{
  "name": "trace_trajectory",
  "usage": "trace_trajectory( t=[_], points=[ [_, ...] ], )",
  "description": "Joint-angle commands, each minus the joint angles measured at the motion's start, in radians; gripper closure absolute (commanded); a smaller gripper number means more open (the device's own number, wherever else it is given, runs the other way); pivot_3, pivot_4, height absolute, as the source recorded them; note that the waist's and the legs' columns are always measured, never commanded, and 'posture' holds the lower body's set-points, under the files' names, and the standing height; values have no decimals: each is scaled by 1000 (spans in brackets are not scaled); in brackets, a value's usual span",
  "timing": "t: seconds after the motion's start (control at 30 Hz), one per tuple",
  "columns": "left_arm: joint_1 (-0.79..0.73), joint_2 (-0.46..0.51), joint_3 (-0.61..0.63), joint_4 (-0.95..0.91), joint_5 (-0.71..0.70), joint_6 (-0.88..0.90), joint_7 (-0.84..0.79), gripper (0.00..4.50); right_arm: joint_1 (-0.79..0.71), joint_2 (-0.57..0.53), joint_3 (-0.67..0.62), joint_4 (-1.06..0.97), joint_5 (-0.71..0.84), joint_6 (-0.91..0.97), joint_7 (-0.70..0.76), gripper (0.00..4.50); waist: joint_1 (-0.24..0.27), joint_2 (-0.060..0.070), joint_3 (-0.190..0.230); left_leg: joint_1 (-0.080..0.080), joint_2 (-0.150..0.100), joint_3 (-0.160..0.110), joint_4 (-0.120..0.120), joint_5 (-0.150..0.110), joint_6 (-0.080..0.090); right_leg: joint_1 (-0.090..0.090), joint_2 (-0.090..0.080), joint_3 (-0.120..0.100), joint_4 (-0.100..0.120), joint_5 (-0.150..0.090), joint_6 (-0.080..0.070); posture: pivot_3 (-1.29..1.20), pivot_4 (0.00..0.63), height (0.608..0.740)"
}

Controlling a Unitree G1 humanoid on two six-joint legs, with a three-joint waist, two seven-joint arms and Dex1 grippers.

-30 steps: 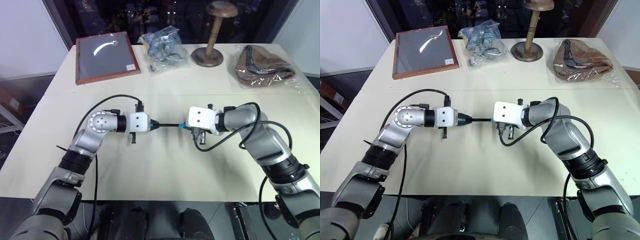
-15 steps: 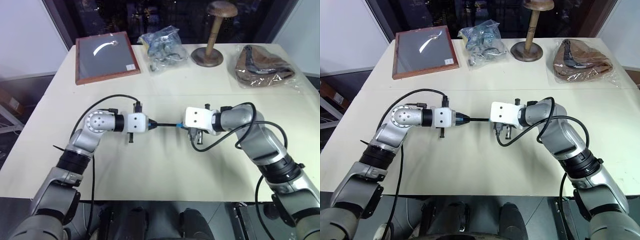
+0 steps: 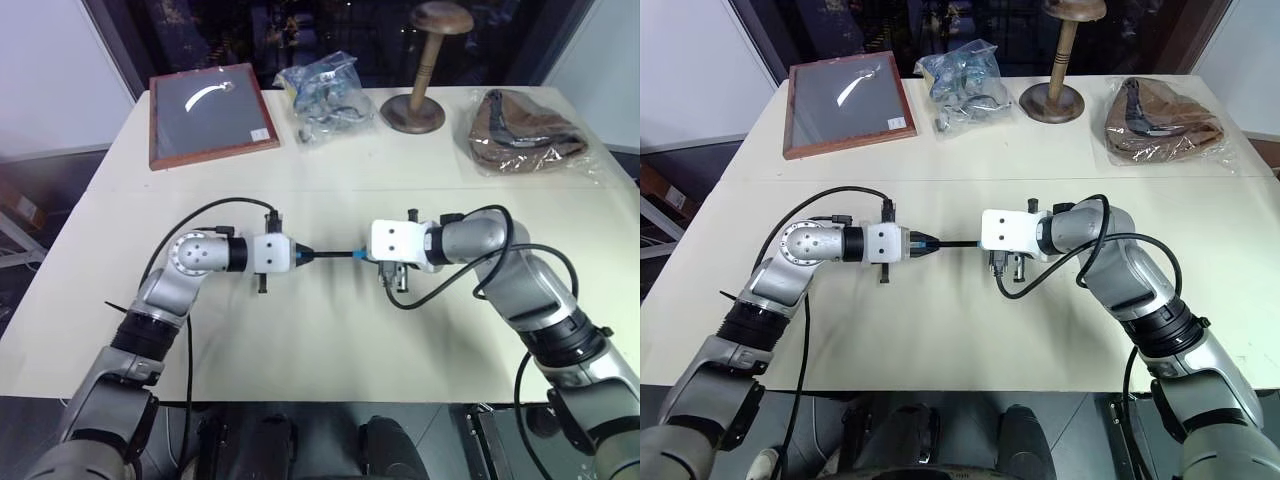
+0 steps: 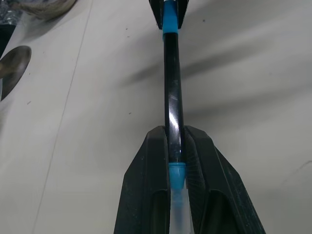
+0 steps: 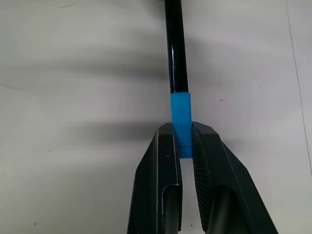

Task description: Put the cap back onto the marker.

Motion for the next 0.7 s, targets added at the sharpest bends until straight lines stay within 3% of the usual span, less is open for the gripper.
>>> trace_trajectory(
  t=[0.03,0.13,0.2,0.27,0.43,0.7],
  points=[
    [36,10,7,-78,-29,27,14,4500,-23,11,-6,-32,38,-64,6,3282,-8,0,0,0,0,0,0,0,0,0,0,0,0,0,0,0,150,740],
    [74,31,16,-115,-33,45,15,4500,-27,5,-8,-16,39,-81,3,1890,-13,0,0,0,0,0,0,0,0,0,0,0,1,0,0,0,150,740],
    [109,55,26,-142,-39,59,14,4500,-32,0,-10,-7,39,-85,1,708,-15,0,0,0,0,0,-1,0,0,-1,0,0,1,0,0,0,150,740],
    [138,77,37,-165,-46,72,19,4500,-36,-2,-17,-5,46,-80,0,35,-15,0,0,0,0,0,-1,0,0,-1,0,0,1,0,0,0,150,740],
    [179,106,74,-216,-75,135,50,4500,-34,-14,-50,-15,73,-49,1,35,-12,0,0,0,0,-1,-1,0,0,-1,0,0,1,0,0,0,150,740],
    [201,-8,188,-402,-209,594,249,4500,48,27,-166,-113,164,172,-102,35,-13,0,0,0,0,0,0,0,0,0,0,0,3,0,0,0,150,740]
  ],
)
